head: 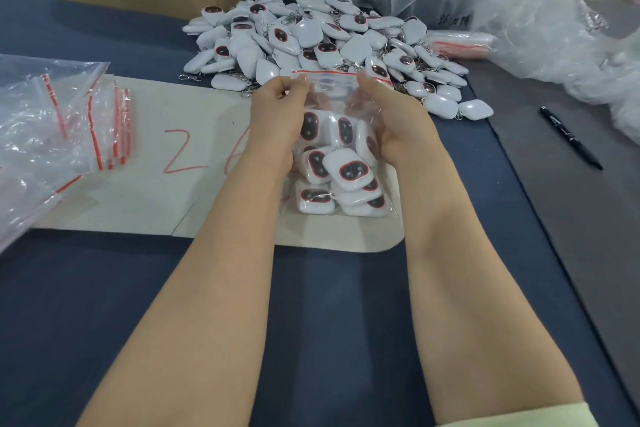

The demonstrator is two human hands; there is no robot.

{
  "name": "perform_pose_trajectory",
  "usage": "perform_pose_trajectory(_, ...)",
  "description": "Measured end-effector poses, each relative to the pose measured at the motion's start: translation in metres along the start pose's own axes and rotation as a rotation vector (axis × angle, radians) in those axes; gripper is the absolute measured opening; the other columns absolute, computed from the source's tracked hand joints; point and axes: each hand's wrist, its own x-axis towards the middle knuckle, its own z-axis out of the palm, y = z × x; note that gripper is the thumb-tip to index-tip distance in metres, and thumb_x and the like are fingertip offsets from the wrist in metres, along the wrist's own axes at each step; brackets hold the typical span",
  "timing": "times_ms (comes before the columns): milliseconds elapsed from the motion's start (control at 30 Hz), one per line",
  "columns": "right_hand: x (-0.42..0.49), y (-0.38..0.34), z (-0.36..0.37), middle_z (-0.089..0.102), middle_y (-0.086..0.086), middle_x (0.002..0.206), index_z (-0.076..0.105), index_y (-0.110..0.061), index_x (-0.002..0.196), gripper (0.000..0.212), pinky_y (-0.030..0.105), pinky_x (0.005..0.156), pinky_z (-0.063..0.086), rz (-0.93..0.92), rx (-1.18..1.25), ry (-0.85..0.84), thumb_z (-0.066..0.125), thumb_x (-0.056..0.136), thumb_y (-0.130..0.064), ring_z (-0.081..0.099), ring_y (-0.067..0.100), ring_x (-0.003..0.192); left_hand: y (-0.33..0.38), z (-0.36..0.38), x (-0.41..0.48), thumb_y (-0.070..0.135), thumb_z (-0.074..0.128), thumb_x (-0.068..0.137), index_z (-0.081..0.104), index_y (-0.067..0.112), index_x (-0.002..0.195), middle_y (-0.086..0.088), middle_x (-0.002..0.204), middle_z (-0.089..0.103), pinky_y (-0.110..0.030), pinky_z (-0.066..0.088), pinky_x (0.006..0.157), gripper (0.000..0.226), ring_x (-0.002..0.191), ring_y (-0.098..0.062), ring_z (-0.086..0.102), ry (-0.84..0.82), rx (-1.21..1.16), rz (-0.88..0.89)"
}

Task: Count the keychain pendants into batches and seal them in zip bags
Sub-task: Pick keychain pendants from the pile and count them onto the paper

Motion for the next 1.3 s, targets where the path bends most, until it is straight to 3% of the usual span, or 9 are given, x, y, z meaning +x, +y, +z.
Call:
perform_pose_trajectory(67, 0.000, 0.001, 0.002, 0.067, 0.002, 0.063, 0.062, -0.012, 0.063, 0.027, 0.040, 0.084, 0.055, 0.012, 0.004, -0.034, 0.069, 0.087, -0.022, 0.063, 0.023, 0.070, 0.000, 0.000, 0.000, 0.024, 0.054, 0.095, 0.059, 0.017, 0.077, -0.004, 0.076, 0.074, -0.046, 0.053, 0.090, 0.019, 0.081, -0.023, 0.070, 0.012, -0.019, -0.011)
perform_pose_trajectory(233, -0.001, 0.003, 0.005, 0.069, 0.001, 0.061, 0.063, -0.009, 0.074, 0.017, 0.023, 0.054, 0.051, 0.006, 0.030, -0.017, 0.066, 0.089, -0.016, 0.064, 0.014, 0.054, 0.000, -0.003, 0.001, 0.016, 0.057, 0.092, 0.060, 0.017, 0.067, 0.005, 0.059, 0.069, -0.047, 0.053, 0.089, 0.025, 0.065, -0.015, 0.066, 0.058, -0.074, -0.026)
perform_pose_trajectory(467, 0.001, 0.005, 0.005, 0.070, -0.001, 0.062, 0.065, -0.009, 0.070, 0.020, 0.031, 0.072, 0.054, -0.007, 0.061, 0.007, 0.068, 0.088, -0.017, 0.062, 0.017, 0.066, 0.001, -0.003, -0.001, 0.013, 0.058, 0.091, 0.061, 0.016, 0.072, 0.003, 0.064, 0.071, -0.048, 0.053, 0.090, 0.020, 0.076, -0.018, 0.070, 0.066, -0.087, -0.029)
perform_pose_trajectory(633, 0.003, 0.006, 0.004, 0.069, -0.001, 0.059, 0.065, -0.007, 0.073, 0.017, 0.023, 0.052, 0.050, -0.029, 0.054, 0.008, 0.066, 0.089, -0.014, 0.062, 0.010, 0.051, 0.002, -0.003, -0.002, 0.011, 0.059, 0.089, 0.058, 0.016, 0.070, 0.004, 0.060, 0.069, -0.049, 0.054, 0.088, 0.020, 0.066, -0.013, 0.069, 0.060, -0.118, -0.027)
perform_pose_trajectory(800, 0.005, 0.008, 0.004, 0.068, 0.000, 0.057, 0.064, -0.006, 0.073, 0.017, 0.030, 0.072, 0.051, -0.097, 0.025, 0.021, 0.065, 0.090, -0.010, 0.060, 0.012, 0.057, 0.001, -0.001, -0.002, 0.011, 0.058, 0.090, 0.057, 0.014, 0.071, -0.004, 0.071, 0.069, -0.047, 0.054, 0.088, 0.019, 0.061, -0.011, 0.067, 0.051, -0.129, -0.034)
perform_pose_trajectory(933, 0.001, 0.008, 0.003, 0.067, 0.001, 0.058, 0.065, -0.007, 0.069, 0.020, 0.030, 0.068, 0.053, -0.101, 0.078, -0.021, 0.066, 0.089, -0.011, 0.062, 0.011, 0.053, 0.002, -0.003, -0.001, 0.016, 0.067, 0.086, 0.062, 0.016, 0.074, -0.001, 0.071, 0.070, -0.048, 0.051, 0.094, 0.012, 0.072, -0.014, 0.066, -0.042, -0.134, -0.081)
perform_pose_trajectory(1033, -0.002, 0.006, 0.004, 0.067, 0.001, 0.058, 0.065, -0.007, 0.073, 0.017, 0.024, 0.054, 0.052, -0.087, 0.124, -0.061, 0.067, 0.088, -0.012, 0.062, 0.011, 0.051, 0.002, -0.005, -0.001, 0.014, 0.069, 0.084, 0.067, 0.017, 0.076, 0.001, 0.069, 0.068, -0.047, 0.048, 0.098, 0.008, 0.071, -0.012, 0.063, -0.082, -0.104, -0.074)
perform_pose_trajectory(1200, -0.006, 0.005, 0.006, 0.068, 0.004, 0.063, 0.066, -0.007, 0.077, 0.012, 0.026, 0.057, 0.054, -0.051, 0.110, -0.080, 0.068, 0.087, -0.013, 0.064, 0.015, 0.057, 0.000, -0.004, 0.000, 0.015, 0.067, 0.087, 0.066, 0.016, 0.076, 0.007, 0.065, 0.069, -0.034, 0.053, 0.085, 0.011, 0.062, -0.003, 0.062, -0.059, -0.017, 0.004)
perform_pose_trajectory(1300, -0.008, 0.003, 0.006, 0.066, 0.005, 0.065, 0.066, -0.007, 0.076, 0.013, 0.026, 0.057, 0.053, -0.032, 0.081, -0.077, 0.067, 0.087, -0.012, 0.063, 0.016, 0.058, -0.001, -0.003, 0.000, 0.020, 0.068, 0.087, 0.066, 0.016, 0.075, 0.004, 0.065, 0.068, -0.038, 0.054, 0.088, 0.013, 0.066, -0.009, 0.064, -0.037, 0.007, 0.023)
